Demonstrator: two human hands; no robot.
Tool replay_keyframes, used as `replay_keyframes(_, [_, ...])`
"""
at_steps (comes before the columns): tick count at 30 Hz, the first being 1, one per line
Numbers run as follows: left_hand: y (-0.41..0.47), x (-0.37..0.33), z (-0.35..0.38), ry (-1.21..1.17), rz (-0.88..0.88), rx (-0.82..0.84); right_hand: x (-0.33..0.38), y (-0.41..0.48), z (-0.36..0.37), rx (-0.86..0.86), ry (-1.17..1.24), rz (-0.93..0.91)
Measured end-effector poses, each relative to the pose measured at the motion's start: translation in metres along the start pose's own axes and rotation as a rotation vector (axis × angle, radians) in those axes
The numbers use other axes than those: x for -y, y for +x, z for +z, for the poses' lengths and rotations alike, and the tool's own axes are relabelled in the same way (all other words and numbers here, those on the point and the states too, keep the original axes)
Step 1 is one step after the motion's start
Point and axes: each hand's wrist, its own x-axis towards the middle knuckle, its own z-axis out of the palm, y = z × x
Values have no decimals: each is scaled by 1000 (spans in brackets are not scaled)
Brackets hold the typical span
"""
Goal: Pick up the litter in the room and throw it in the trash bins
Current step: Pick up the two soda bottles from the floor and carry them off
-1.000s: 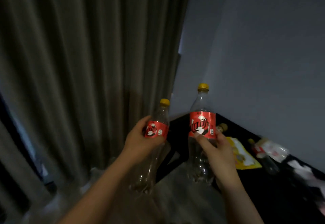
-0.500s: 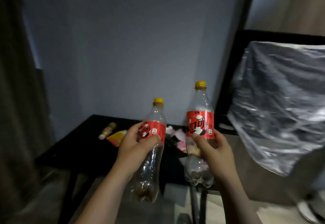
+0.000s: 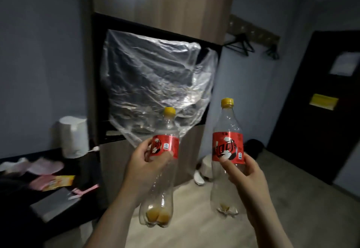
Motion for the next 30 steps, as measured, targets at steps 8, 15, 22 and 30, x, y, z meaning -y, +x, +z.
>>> replay_keyframes(8, [47,49,119,-104,-102,283,-33,43,-85,-239,-78,93])
replay_keyframes(15, [132,92,175,-116,-127,382,-63,119,-96,-390,-125,84])
replay_keyframes(22, [264,127,195,-76,-101,476,-90,232,-54,-420,-132,94])
replay_keyframes(30, [362,181,240,-26,-119,534,-135,324,-44,-491,-139,166])
